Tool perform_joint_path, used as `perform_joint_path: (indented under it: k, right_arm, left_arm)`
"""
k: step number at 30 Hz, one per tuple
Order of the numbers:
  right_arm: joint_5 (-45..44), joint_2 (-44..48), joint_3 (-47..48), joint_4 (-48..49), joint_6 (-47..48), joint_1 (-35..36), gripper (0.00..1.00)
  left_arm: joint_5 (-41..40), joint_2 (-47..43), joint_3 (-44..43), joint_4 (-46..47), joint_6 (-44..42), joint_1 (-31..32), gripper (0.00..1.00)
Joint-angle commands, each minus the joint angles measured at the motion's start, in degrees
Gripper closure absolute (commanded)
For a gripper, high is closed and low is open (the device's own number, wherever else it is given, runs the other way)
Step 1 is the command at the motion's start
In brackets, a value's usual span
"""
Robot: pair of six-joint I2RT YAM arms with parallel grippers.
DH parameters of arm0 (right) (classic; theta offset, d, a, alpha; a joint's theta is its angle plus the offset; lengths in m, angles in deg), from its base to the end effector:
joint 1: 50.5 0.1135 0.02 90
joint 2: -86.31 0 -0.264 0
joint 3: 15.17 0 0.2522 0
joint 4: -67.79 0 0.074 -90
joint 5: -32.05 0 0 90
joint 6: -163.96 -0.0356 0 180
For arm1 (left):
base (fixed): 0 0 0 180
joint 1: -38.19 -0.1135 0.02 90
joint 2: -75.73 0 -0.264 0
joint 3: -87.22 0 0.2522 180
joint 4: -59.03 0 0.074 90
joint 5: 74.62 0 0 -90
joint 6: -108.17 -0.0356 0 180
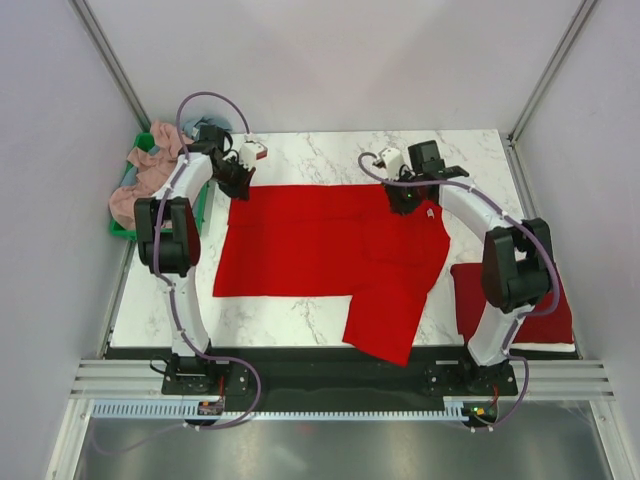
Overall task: Fold and stack the t-shirts
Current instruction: Fold the tshirt
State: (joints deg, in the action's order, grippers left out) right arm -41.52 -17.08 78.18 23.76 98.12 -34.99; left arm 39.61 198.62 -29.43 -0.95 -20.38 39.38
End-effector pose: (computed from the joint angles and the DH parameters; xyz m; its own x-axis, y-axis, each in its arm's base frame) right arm 0.3759 0.1148 0.2388 -0.5415 -0.5577 -0.6291 -0.6993 0.7142 -0.0312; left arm 0.4566 -0.0241 0.2103 -0.6006 0.5809 -0.5494 0.7144 0.6985 -0.0424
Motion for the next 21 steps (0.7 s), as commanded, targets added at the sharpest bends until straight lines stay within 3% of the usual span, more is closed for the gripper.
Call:
perform_joint_path:
  k: [1, 10, 21]
  right_arm:
    - [-2.4, -5.7, 4.2, 2.7, -1.5, -4.2, 0.74]
    - [-3.9, -17.7, 16.2, 3.5, -1.8, -11.2, 0.77]
    - [-7.4, -28.4, 27.4, 2.8, -0.2, -14.5, 0.78]
  left_arm:
    - [-2.0, 2.3, -3.5, -1.5, 1.7, -0.3, 0.97]
    - [-3.7, 9.5, -11.5, -3.4, 5.6, -0.3, 0.98]
    - [-8.8, 15.3, -17.2, -3.6, 6.2, -0.1, 0.98]
